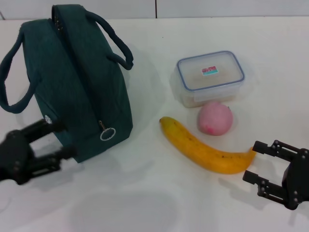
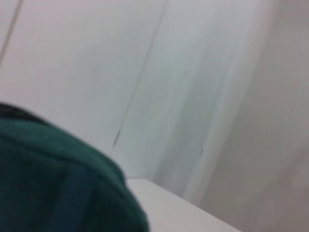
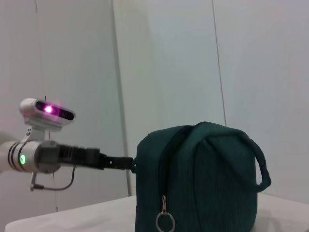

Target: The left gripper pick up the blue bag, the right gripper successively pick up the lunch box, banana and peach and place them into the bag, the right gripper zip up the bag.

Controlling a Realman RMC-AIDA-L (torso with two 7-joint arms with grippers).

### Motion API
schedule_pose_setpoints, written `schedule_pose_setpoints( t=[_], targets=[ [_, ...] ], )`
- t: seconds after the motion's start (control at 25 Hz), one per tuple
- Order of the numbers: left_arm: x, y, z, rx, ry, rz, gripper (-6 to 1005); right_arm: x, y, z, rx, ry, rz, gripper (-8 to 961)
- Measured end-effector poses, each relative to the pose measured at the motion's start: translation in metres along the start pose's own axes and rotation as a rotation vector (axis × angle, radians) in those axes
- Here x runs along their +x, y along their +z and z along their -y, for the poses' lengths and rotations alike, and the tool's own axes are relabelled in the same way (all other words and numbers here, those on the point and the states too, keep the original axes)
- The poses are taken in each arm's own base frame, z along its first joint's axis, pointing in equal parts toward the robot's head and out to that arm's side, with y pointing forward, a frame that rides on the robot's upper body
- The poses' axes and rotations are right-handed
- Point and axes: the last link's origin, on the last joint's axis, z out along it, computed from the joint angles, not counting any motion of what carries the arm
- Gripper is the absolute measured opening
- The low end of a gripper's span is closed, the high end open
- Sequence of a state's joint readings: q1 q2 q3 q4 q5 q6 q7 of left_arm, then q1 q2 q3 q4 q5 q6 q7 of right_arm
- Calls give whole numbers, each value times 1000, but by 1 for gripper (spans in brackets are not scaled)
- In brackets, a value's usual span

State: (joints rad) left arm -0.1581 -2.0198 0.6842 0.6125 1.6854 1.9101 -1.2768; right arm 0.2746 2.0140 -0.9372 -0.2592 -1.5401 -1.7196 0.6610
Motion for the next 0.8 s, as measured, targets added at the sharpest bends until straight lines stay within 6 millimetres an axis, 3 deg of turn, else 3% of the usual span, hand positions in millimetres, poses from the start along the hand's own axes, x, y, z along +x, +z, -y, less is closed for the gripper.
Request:
schedule_pose_setpoints(
  t=[0.28, 0.56, 0.8],
  targets=[
    [38, -21, 21, 73, -210, 11, 862, 0, 0, 0, -1, 0, 1, 649],
    [107, -34, 37, 203, -307, 77, 863, 0, 0, 0, -2, 0, 2, 649],
    [161, -20, 64, 402, -462, 211, 862, -1, 0, 0, -4, 1, 5, 649]
  ],
)
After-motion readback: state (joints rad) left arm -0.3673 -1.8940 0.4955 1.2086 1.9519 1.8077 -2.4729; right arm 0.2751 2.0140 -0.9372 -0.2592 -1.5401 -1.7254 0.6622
